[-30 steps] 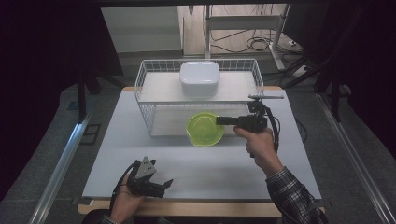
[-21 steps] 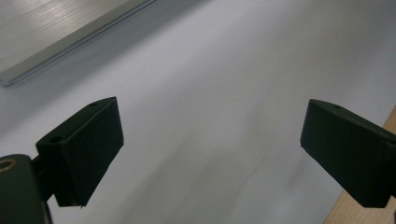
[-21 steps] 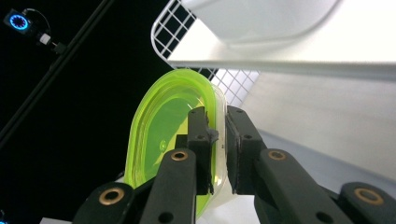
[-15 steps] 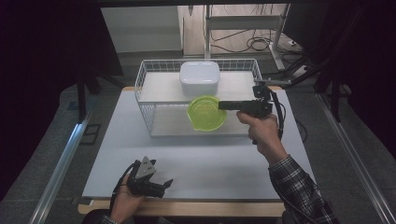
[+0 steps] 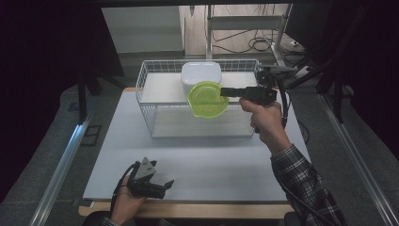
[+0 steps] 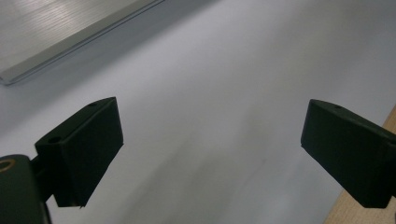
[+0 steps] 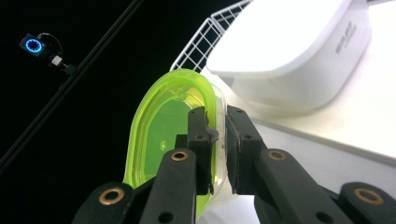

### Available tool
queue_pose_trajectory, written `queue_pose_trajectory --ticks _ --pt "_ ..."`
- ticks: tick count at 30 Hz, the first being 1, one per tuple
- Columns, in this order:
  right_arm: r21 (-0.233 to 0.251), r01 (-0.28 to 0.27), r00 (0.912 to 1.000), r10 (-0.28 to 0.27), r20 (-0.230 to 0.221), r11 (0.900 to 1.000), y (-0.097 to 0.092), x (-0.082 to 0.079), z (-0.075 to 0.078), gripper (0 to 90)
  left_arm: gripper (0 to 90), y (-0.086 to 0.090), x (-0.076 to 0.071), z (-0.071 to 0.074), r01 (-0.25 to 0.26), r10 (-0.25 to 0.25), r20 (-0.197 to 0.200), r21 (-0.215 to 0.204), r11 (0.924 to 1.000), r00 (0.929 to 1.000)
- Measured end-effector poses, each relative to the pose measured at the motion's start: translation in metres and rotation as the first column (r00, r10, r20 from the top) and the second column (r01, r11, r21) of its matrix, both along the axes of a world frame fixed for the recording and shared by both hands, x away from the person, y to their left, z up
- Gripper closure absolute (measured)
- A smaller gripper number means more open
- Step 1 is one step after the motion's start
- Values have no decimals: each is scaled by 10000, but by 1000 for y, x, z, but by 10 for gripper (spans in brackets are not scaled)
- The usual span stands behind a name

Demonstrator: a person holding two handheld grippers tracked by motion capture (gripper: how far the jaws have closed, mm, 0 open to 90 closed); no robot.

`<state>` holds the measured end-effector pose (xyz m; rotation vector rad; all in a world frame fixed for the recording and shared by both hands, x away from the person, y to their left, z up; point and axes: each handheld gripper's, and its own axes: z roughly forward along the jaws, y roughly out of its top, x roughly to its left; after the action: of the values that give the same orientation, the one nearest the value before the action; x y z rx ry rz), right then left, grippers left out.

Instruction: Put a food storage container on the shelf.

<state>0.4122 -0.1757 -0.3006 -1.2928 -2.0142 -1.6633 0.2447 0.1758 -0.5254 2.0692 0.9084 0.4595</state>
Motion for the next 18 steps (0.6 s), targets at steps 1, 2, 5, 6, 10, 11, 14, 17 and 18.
queue_pose_trajectory --ticks 1,2,5,6,10,11,14,17,18 --pt "19 22 10000 -22 63 10000 1 1 3 815 52 0 0 0 2 -2 -4 -5 10000 10000" --pt "34 31 10000 -31 73 10000 1 1 4 815 52 0 0 0 1 -1 -10 -12 10000 10000" --pt "4 94 9998 -94 161 10000 4 3 11 815 52 0 0 0 -25 25 -13 3 10000 10000" --pt "5 106 9997 -107 199 9999 5 5 12 815 52 1 0 0 -29 29 -11 -1 10000 10000" --pt "-10 262 9992 -262 286 9997 8 9 21 814 52 1 0 0 -41 40 -54 -10 10000 10000" --pt "0 312 9990 -311 317 9995 8 11 24 814 52 1 0 0 -38 38 -53 -10 10000 10000" --pt "-58 409 9983 -407 406 9991 10 15 30 815 52 1 0 0 -36 36 -53 -7 10000 10000" --pt "-62 537 9976 -534 449 9985 12 19 36 814 53 1 0 0 -38 38 -72 -33 10000 10000" --pt "-49 591 9972 -588 459 9982 13 20 38 814 53 1 0 0 -10 10 -73 20 10000 10000"
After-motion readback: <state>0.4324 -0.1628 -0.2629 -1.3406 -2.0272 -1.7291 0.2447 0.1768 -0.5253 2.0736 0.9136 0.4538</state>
